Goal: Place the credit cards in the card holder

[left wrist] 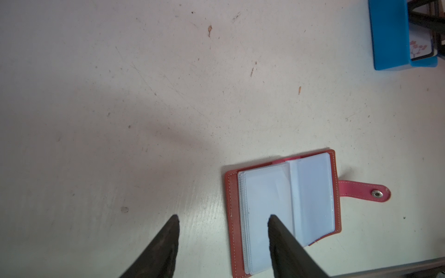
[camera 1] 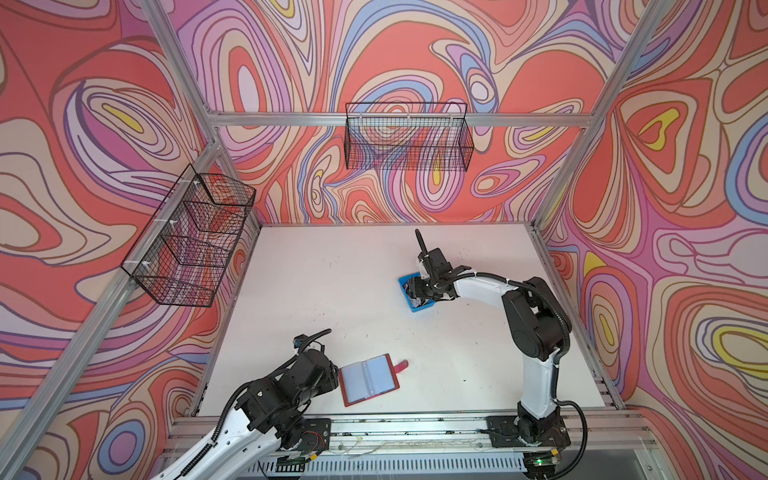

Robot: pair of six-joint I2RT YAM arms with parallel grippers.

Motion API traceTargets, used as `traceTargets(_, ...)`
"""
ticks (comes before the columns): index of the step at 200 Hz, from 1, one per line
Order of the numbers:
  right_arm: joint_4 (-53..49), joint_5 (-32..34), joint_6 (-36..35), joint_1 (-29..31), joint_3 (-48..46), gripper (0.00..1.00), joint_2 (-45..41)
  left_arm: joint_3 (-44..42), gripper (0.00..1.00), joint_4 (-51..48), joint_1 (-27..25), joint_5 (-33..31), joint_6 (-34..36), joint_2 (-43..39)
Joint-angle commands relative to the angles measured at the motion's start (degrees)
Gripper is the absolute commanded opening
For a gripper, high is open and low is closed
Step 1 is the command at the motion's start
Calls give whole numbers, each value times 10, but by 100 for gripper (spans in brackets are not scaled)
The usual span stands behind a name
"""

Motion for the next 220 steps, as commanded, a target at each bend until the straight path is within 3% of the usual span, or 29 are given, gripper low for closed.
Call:
traceTargets(1,14,-1,-8,-3,-8,63,-29,-9,61,2,-2,-3,1,-4)
traceTargets(70,8,12,-8,-7,-14,63,-42,-8,61,3,-2,-2,1,-4)
traceTargets(220,-38,130,-4,-7,-11,67,-54,-10,61,4,-2,1,0,-4)
